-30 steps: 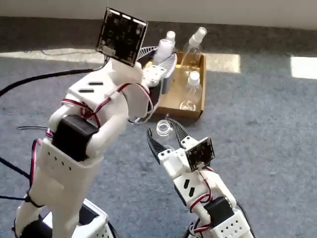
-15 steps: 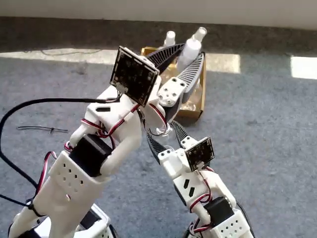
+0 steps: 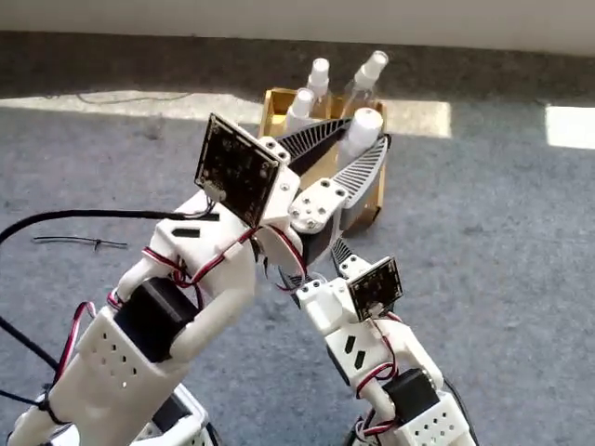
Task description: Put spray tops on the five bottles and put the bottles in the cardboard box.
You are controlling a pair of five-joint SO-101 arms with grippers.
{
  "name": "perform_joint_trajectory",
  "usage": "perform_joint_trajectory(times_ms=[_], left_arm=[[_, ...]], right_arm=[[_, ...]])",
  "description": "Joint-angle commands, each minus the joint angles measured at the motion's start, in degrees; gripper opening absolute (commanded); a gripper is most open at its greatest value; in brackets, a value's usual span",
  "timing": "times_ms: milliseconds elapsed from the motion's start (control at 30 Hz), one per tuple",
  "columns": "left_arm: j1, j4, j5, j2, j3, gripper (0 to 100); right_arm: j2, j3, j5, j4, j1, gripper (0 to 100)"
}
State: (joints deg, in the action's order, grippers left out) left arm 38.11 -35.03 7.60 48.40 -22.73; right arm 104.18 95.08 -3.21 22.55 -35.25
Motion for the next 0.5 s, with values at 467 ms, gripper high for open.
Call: perform_joint_trajectory(times_ms=[467], left_arm=[[-4.2,4.0,0.7,2.9,-12.1,1]], right_arm=[[0.5,0.0,0.4,-1.1,-0.1,0.4]])
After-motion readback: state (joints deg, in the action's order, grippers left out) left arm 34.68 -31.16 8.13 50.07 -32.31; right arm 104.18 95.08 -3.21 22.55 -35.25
